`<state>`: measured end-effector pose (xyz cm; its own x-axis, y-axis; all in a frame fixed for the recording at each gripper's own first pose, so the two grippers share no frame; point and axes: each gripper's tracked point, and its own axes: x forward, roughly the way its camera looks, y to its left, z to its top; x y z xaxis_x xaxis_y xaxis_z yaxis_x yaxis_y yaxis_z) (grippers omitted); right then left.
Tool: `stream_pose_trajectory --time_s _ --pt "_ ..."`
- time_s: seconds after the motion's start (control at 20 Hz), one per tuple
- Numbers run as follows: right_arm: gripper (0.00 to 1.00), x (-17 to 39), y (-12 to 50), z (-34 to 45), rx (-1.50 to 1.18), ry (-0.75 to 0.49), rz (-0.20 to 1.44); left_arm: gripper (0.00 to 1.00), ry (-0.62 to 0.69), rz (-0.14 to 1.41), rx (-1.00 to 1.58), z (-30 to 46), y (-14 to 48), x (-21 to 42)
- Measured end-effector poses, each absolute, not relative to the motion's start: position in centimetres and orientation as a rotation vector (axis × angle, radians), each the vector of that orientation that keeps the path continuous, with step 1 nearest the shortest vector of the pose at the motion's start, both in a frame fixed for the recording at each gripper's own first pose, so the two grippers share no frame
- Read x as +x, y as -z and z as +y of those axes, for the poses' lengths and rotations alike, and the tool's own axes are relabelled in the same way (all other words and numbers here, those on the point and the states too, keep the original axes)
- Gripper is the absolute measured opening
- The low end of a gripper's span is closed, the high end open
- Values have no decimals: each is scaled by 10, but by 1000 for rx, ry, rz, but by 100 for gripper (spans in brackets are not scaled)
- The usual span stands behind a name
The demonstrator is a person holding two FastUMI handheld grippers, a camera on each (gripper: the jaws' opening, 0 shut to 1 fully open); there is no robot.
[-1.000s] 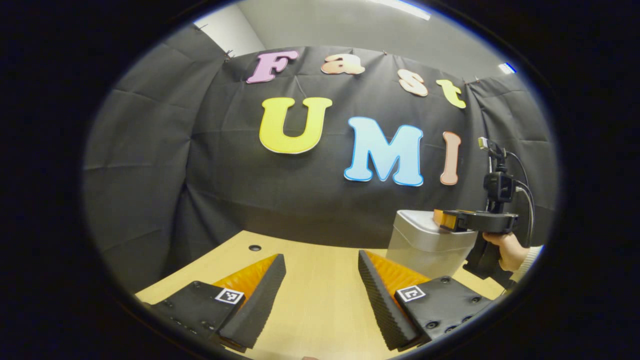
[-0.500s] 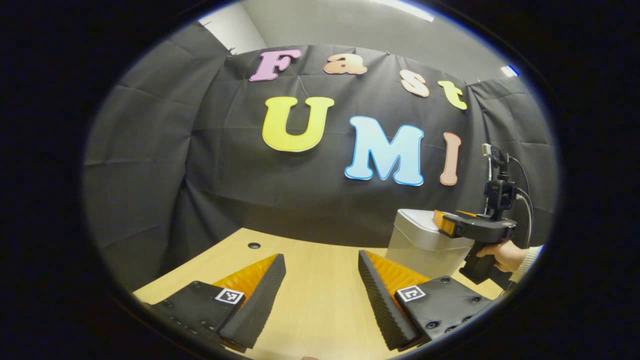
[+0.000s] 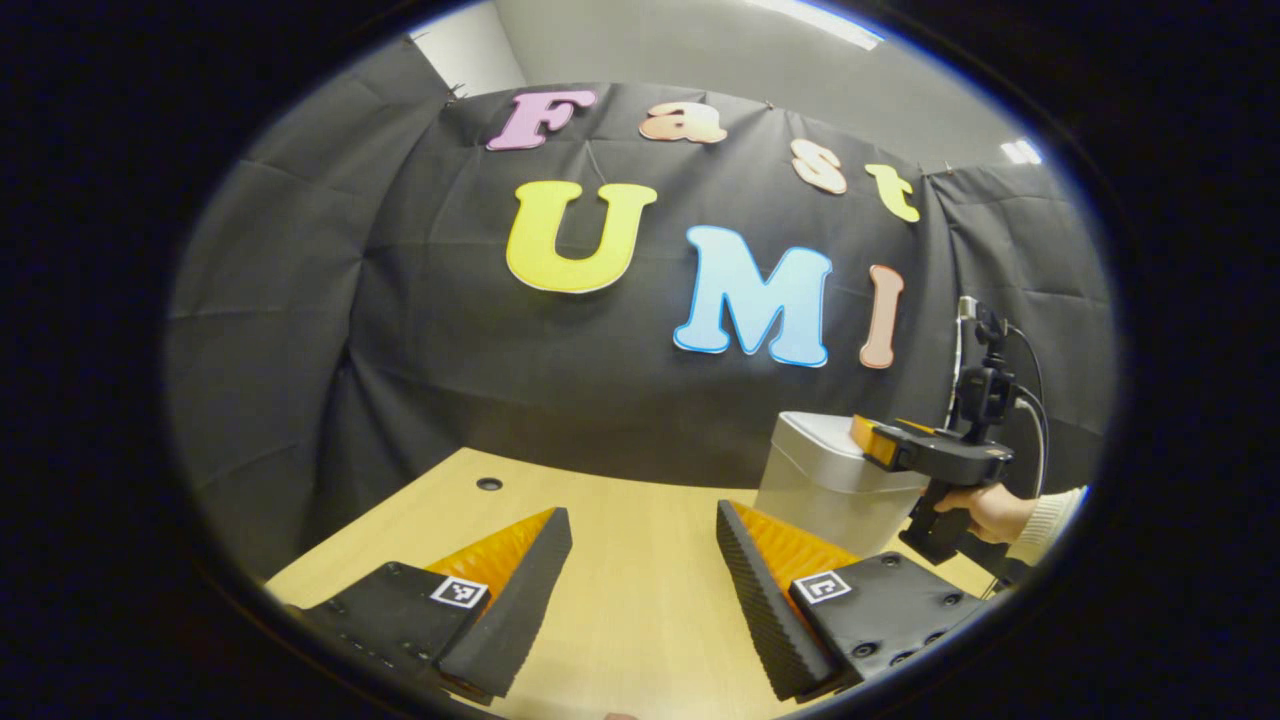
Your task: Press the lid of the desktop garbage bin to open it, pick up the crumpled paper on the desktop and throw it into the bin, then pick up the pop can on the desktop and drop it into the bin, and finally close the garbage bin lid.
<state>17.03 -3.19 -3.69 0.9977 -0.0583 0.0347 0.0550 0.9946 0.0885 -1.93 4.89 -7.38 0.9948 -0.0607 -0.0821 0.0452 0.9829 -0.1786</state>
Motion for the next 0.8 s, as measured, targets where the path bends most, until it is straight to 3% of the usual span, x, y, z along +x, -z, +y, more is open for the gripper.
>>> stream_pose_trajectory --time_s 0.1,0.15,0.5,0.8 --pt "93 169 34 -33 103 64 -51 95 57 79 -179 48 69 -23" --pt "98 168 34 -33 112 70 -53 95 53 72 -173 47 66 -25" --pt "97 154 33 -34 134 67 30 95 -29 18 -119 27 42 -42" --pt "97 109 25 -39 101 -4 29 96 -87 24 -108 -18 45 -52"
